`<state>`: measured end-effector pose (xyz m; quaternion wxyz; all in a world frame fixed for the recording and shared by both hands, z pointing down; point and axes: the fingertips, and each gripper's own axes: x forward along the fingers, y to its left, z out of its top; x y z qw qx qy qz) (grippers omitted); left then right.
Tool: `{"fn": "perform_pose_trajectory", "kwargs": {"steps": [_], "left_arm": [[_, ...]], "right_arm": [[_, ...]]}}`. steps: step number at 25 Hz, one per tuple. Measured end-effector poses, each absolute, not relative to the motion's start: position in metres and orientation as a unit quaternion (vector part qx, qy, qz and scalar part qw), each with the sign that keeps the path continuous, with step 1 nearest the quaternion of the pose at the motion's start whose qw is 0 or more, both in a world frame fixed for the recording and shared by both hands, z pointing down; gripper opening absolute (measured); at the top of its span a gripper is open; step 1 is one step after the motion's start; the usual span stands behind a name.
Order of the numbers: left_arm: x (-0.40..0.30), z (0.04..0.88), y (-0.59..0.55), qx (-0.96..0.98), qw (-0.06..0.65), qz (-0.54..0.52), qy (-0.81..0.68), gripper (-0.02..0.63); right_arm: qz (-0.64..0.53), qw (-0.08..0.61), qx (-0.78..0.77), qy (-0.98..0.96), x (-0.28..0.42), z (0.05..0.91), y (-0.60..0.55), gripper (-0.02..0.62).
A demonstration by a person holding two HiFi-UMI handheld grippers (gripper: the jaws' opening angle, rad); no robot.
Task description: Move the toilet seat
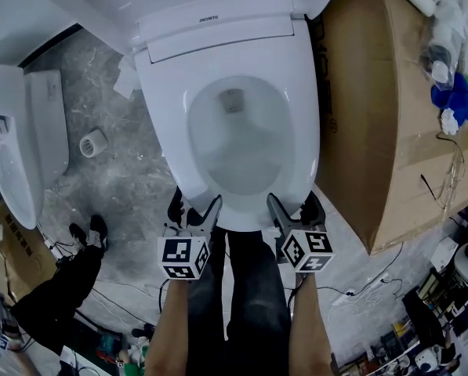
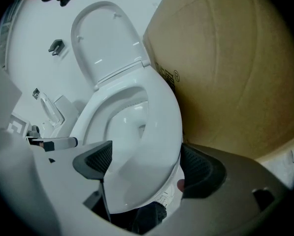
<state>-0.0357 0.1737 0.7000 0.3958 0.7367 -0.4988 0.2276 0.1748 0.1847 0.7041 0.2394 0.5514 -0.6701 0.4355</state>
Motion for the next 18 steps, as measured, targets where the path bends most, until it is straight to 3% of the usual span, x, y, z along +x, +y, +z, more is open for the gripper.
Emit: {"fn": "perform_pose_trajectory", "kwargs": {"steps": [18], "left_arm": [[-0.038,0.646,0.168,0.745,0.384,0.198,-0.508,0.394]], "right_arm": [[0.41,0.192,0.571,-0.685,0.176,0.637,0.177,0.41]]}}
